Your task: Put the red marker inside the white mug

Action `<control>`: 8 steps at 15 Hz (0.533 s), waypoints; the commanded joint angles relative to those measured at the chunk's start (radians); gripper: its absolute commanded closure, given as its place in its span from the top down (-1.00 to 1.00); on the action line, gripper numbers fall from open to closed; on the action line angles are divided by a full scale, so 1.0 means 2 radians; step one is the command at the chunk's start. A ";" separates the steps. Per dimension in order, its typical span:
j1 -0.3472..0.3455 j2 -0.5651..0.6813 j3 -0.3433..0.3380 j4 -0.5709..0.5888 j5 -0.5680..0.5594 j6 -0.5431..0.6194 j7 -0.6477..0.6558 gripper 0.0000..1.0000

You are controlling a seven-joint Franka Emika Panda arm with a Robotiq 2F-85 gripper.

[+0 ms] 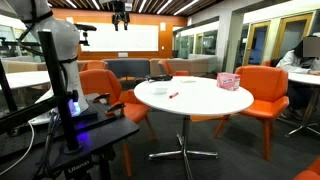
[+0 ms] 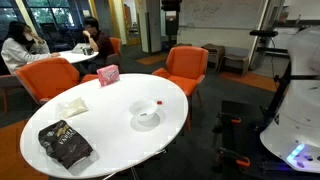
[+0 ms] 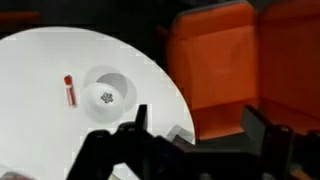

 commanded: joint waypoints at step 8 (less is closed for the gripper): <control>-0.015 0.006 0.001 0.003 -0.011 0.007 -0.004 1.00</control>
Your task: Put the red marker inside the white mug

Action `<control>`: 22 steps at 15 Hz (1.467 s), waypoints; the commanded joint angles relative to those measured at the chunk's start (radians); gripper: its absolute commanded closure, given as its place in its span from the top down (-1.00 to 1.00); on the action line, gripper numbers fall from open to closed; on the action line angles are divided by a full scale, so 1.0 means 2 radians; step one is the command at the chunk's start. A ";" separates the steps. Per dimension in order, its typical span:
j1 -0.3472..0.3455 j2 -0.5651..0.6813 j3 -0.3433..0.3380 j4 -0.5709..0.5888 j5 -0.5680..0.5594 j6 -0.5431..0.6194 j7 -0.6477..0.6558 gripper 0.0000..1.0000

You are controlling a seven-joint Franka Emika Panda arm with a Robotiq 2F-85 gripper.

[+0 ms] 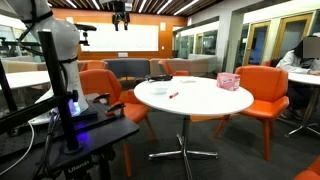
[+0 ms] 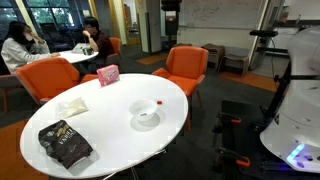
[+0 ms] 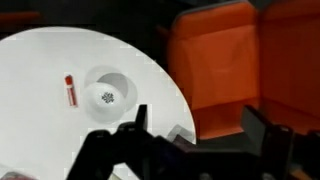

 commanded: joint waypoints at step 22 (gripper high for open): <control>-0.154 0.283 -0.161 0.013 -0.061 0.228 -0.280 1.00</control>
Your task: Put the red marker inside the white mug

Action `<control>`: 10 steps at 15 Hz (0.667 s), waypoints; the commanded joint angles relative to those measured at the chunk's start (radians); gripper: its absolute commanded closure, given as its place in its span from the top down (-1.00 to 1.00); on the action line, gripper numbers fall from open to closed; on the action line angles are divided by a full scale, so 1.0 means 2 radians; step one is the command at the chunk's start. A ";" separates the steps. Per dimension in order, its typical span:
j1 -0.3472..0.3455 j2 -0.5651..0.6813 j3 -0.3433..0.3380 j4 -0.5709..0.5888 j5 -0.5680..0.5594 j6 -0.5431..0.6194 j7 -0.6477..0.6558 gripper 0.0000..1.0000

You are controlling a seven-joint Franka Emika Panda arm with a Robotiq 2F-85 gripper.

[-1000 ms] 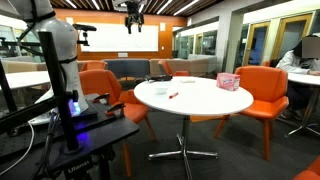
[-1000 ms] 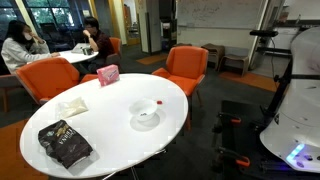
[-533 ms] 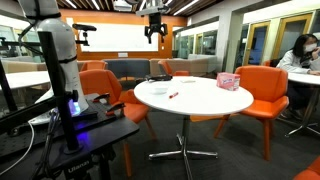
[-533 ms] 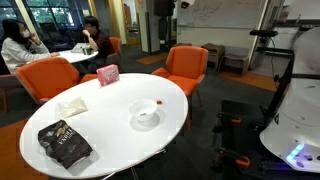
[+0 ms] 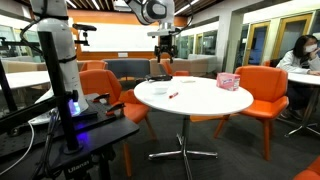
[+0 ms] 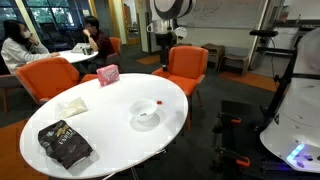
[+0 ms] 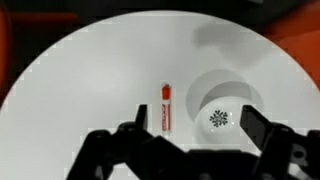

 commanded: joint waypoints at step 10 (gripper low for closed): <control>-0.018 0.033 0.014 0.008 -0.001 -0.001 0.001 1.00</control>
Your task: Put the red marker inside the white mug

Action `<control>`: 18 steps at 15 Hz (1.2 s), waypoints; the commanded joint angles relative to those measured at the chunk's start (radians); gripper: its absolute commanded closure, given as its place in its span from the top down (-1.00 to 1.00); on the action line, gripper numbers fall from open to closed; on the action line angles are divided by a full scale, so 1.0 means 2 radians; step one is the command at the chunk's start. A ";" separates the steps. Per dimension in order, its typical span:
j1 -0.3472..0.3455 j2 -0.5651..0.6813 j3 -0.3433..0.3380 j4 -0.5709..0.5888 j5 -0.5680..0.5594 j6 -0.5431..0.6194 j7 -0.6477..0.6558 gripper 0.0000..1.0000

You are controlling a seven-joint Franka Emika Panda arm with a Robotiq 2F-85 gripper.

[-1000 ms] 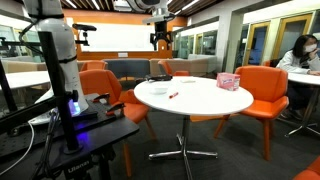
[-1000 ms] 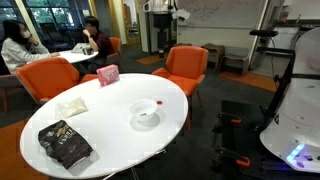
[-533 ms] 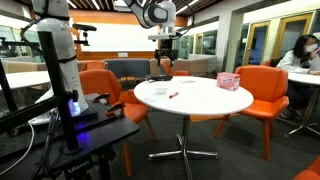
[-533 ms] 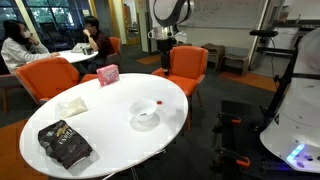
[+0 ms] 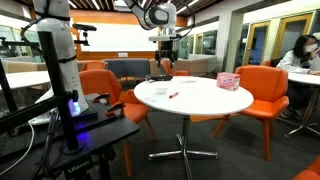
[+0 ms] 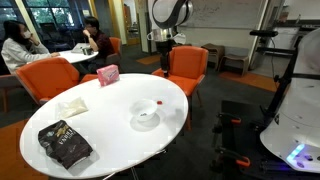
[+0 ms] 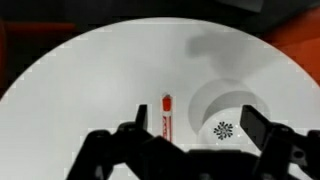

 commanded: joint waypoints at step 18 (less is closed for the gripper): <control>-0.068 0.227 0.059 0.097 0.010 0.149 -0.030 1.00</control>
